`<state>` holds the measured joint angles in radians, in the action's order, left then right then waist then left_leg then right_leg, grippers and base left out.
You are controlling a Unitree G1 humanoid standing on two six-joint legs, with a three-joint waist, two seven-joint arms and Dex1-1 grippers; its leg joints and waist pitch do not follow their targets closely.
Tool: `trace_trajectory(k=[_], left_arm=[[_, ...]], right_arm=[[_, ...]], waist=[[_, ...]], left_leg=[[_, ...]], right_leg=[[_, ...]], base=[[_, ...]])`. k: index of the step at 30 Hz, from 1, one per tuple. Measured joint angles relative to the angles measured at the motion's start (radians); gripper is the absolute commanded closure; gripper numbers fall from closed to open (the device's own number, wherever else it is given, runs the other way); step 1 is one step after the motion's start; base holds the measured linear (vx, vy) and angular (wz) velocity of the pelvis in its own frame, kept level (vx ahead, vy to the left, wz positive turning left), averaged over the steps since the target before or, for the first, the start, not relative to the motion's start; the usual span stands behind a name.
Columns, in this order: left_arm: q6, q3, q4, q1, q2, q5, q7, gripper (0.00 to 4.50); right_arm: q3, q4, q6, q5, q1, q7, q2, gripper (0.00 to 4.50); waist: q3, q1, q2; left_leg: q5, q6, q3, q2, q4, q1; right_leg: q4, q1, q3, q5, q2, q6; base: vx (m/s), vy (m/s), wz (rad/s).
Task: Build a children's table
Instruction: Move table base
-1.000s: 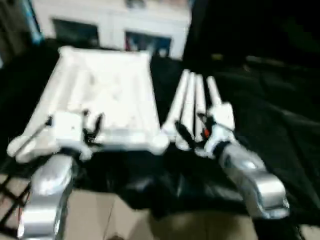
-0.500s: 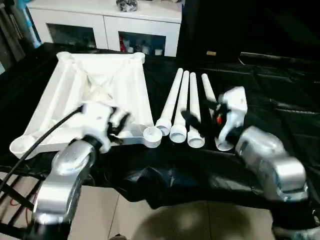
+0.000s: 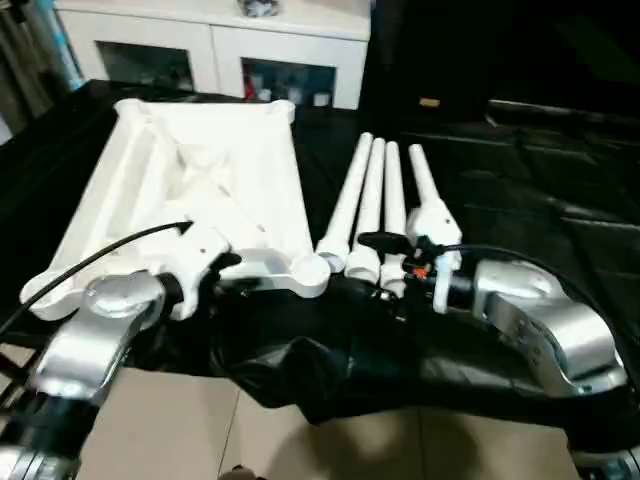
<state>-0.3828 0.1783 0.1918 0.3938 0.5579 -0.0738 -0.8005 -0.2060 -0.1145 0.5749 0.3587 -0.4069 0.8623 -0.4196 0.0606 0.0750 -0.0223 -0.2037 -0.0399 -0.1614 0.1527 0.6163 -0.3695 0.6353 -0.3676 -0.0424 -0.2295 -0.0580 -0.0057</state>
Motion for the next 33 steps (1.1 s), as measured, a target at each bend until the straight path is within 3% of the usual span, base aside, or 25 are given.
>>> trace_trajectory(k=[10, 11, 33], left_arm=[[0.127, 0.086, 0.249, 0.111, -0.034, 0.073, -0.058, 1.81], [0.133, 0.087, 0.272, 0.122, -0.036, 0.081, -0.056, 2.00], [0.150, 0.094, 0.402, 0.195, -0.064, 0.069, -0.196, 3.55]], right_arm=[[-0.002, 0.000, 0.000, -0.010, 0.000, 0.037, -0.038, 0.00], [-0.002, 0.000, 0.000, -0.012, 0.000, 0.037, -0.039, 0.00], [-0.014, 0.001, -0.020, -0.049, -0.020, 0.037, -0.049, 0.00]], waist=[[-0.001, 0.011, 0.021], [-0.001, 0.011, 0.022], [-0.002, 0.007, 0.026]], left_leg=[[0.000, 0.000, -0.006, 0.005, 0.000, 0.001], [0.000, 0.000, -0.006, 0.005, 0.000, 0.001], [-0.001, 0.002, -0.009, 0.005, 0.000, 0.000]], right_leg=[[0.001, -0.001, 0.000, 0.000, 0.001, 0.000], [0.001, -0.001, 0.000, 0.000, 0.000, 0.000], [-0.003, -0.001, 0.001, 0.000, 0.000, 0.000]], base=[[0.000, 0.000, 0.00], [0.000, 0.000, 0.00], [0.000, 0.000, 0.00]])
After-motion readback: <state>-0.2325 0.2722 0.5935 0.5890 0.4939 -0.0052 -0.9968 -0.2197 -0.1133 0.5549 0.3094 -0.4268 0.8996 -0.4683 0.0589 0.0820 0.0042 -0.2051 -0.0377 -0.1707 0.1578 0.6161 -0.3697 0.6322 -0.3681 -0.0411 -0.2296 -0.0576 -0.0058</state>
